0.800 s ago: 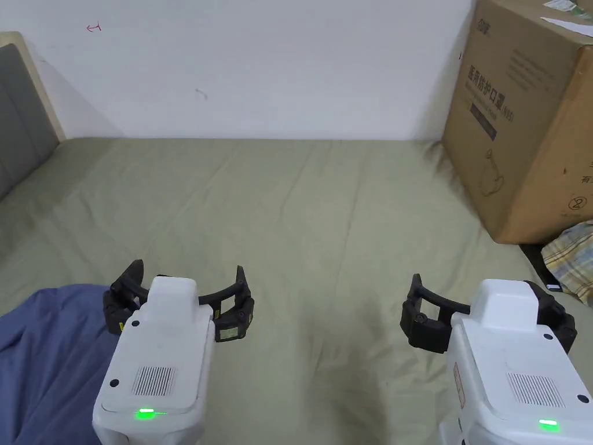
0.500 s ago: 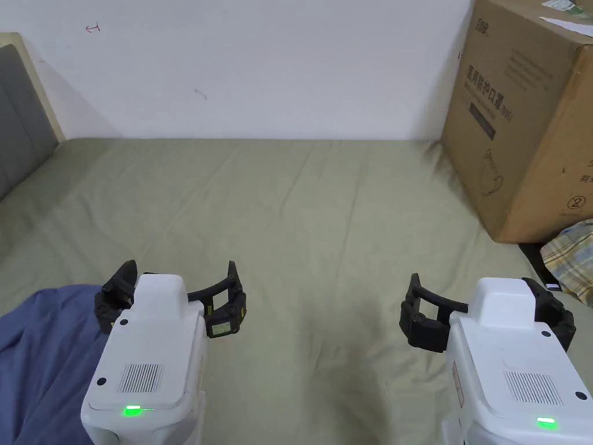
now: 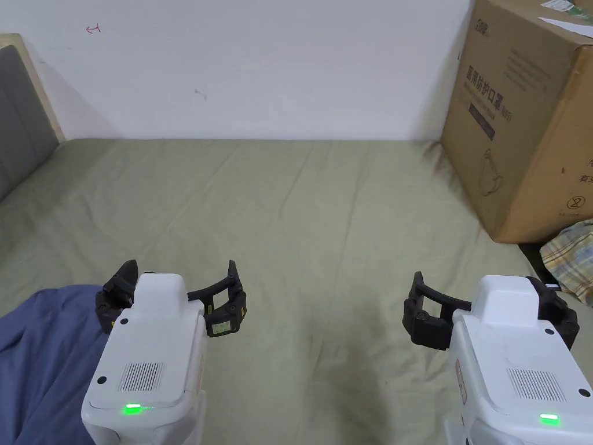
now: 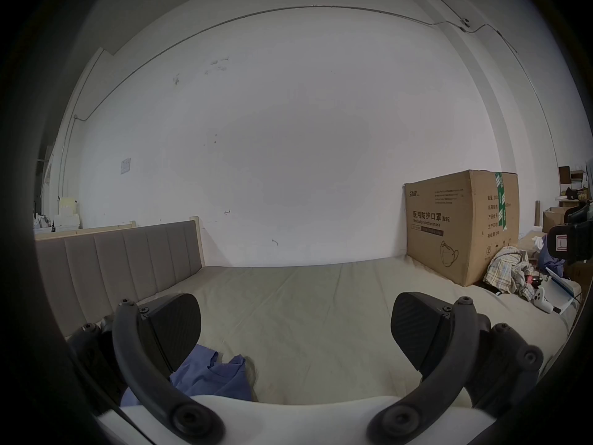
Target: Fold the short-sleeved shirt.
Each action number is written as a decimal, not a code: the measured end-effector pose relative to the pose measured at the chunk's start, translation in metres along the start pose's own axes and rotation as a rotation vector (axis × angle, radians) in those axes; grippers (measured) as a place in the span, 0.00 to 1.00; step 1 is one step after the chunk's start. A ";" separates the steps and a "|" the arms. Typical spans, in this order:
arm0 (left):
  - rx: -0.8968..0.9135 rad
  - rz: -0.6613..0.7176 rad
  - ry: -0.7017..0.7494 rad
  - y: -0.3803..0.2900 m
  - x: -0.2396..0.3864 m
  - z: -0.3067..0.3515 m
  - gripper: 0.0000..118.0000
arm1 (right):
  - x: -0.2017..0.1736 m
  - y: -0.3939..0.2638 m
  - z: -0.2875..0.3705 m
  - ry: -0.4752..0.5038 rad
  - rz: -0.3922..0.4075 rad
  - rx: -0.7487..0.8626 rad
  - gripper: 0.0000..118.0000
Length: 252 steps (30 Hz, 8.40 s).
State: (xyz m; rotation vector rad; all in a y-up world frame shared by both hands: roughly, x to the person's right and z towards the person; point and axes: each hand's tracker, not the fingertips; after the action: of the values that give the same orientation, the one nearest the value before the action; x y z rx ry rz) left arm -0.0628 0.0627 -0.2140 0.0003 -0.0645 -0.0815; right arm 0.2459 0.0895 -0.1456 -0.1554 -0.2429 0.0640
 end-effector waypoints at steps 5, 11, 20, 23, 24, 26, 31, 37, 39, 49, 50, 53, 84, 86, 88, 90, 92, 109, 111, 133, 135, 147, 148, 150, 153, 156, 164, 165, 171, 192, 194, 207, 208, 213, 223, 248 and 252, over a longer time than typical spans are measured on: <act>0.000 -0.009 0.001 0.000 0.000 0.000 1.00 | 0.000 0.000 0.000 0.001 0.002 0.000 0.99; 0.000 -0.008 0.001 0.000 0.001 -0.001 1.00 | 0.000 0.001 0.000 0.005 0.005 0.002 0.99; 0.003 -0.040 0.014 0.001 0.005 -0.001 0.98 | -0.002 0.004 0.000 -0.003 0.015 -0.003 0.97; -0.001 -0.031 0.004 0.003 0.006 0.000 0.68 | -0.003 0.008 0.003 -0.001 0.009 -0.002 0.71; -0.003 -0.026 -0.005 0.003 0.007 0.000 0.42 | -0.004 0.009 0.004 0.003 0.004 0.000 0.46; -0.042 -0.012 -0.030 0.005 0.008 -0.003 0.30 | -0.005 0.011 0.005 -0.002 0.008 0.003 0.34; -0.054 0.034 -0.074 0.006 0.007 -0.002 0.00 | -0.002 0.012 0.003 0.006 -0.006 0.001 0.00; -0.064 0.038 -0.063 0.008 0.002 -0.004 0.00 | -0.002 0.013 0.000 0.027 -0.003 0.002 0.00; -0.071 0.044 -0.045 0.008 -0.005 -0.004 0.00 | -0.006 0.015 -0.002 0.040 -0.006 0.005 0.00; -0.081 0.031 0.168 0.010 -0.091 0.022 0.00 | -0.080 0.030 -0.018 0.252 0.015 0.048 0.00; -0.082 0.032 0.201 0.010 -0.104 0.028 0.00 | -0.092 0.032 -0.020 0.281 0.018 0.051 0.00; -0.090 0.023 0.294 0.010 -0.143 0.046 0.00 | -0.131 0.036 -0.022 0.385 0.026 0.052 0.00; -0.523 0.230 0.328 -0.051 -0.278 0.037 0.00 | -0.263 0.031 -0.027 0.660 0.055 0.035 0.00; -0.613 0.260 0.286 -0.068 -0.278 0.017 0.00 | -0.257 0.029 -0.033 0.641 0.057 0.027 0.00; -0.684 0.271 0.253 -0.085 -0.277 -0.002 0.00 | -0.251 0.026 -0.038 0.620 0.064 0.016 0.00; -0.764 0.281 0.228 -0.100 -0.274 -0.020 0.07 | -0.245 0.023 -0.044 0.601 0.067 0.004 0.00; -0.864 0.295 0.191 -0.117 -0.272 -0.037 0.35 | -0.238 0.020 -0.048 0.582 0.068 -0.007 0.00; -1.118 0.214 0.184 -0.174 -0.231 -0.064 0.12 | -0.194 -0.002 -0.067 0.485 0.099 -0.078 0.00; -1.096 0.157 0.177 -0.172 -0.235 -0.063 0.00 | -0.190 -0.001 -0.068 0.481 0.093 -0.083 0.00; -0.561 -0.033 -0.188 0.079 -0.127 -0.091 0.00 | -0.086 0.039 -0.032 0.341 0.021 0.045 0.00; -0.529 -0.076 -0.240 0.092 -0.103 -0.096 0.00 | -0.069 0.042 -0.028 0.309 0.017 0.057 0.00; -0.435 -0.091 -0.536 0.132 0.034 -0.116 0.00 | 0.013 0.048 -0.013 0.138 0.006 0.087 0.00; -0.437 -0.091 -0.565 0.131 0.045 -0.116 0.00 | 0.017 0.047 -0.012 0.128 0.007 0.086 0.00; -0.441 -0.086 -0.626 0.128 0.065 -0.115 0.00 | 0.026 0.046 -0.009 0.105 0.010 0.084 0.00; -0.465 -0.115 -0.703 0.114 0.096 -0.111 0.00 | 0.039 0.043 -0.007 0.077 0.008 0.074 0.00; -0.519 -0.094 -0.789 0.081 0.113 -0.107 0.00 | 0.047 0.038 -0.007 0.053 0.007 0.061 0.00; -0.789 -0.102 -0.779 -0.018 0.134 -0.109 0.00 | 0.054 0.023 -0.010 0.039 0.000 0.022 0.00; -0.817 -0.104 -0.765 -0.034 0.134 -0.110 0.00 | 0.053 0.020 -0.011 0.038 -0.001 0.016 0.00; -1.049 -0.151 -0.644 -0.119 0.136 -0.111 0.00 | 0.053 0.009 -0.018 0.042 0.000 -0.022 0.00; -0.562 0.080 -0.394 0.007 0.076 -0.075 0.92 | 0.042 0.031 -0.009 0.058 0.000 0.026 0.00; -0.444 0.087 -0.342 0.036 0.063 -0.063 0.92 | 0.039 0.035 -0.008 0.062 -0.001 0.037 0.00; -0.041 -0.006 -0.076 0.069 -0.004 -0.029 0.44 | 0.025 0.048 -0.005 0.078 -0.011 0.082 0.00; -0.039 0.000 -0.074 0.069 -0.007 -0.029 0.31 | 0.024 0.048 -0.005 0.081 -0.010 0.083 0.00; -0.063 0.019 -0.060 0.065 -0.011 -0.033 0.00 | 0.023 0.050 -0.005 0.085 -0.008 0.087 0.00; -0.260 0.024 -0.088 0.047 -0.012 -0.049 0.00 | 0.023 0.048 -0.006 0.091 -0.003 0.082 0.00; -1.054 0.200 -0.083 -0.153 -0.018 -0.080 0.74 | 0.020 0.005 -0.040 0.114 0.016 -0.062 0.00; -1.137 0.161 -0.060 -0.169 -0.012 -0.089 0.63 | 0.022 0.002 -0.044 0.110 0.017 -0.077 0.00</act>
State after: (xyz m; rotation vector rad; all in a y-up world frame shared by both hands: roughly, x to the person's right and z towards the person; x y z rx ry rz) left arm -0.0824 -0.1048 -0.3042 -1.1422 -0.0712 0.0519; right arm 0.2780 0.0864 -0.1833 -0.2368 -0.1341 0.0631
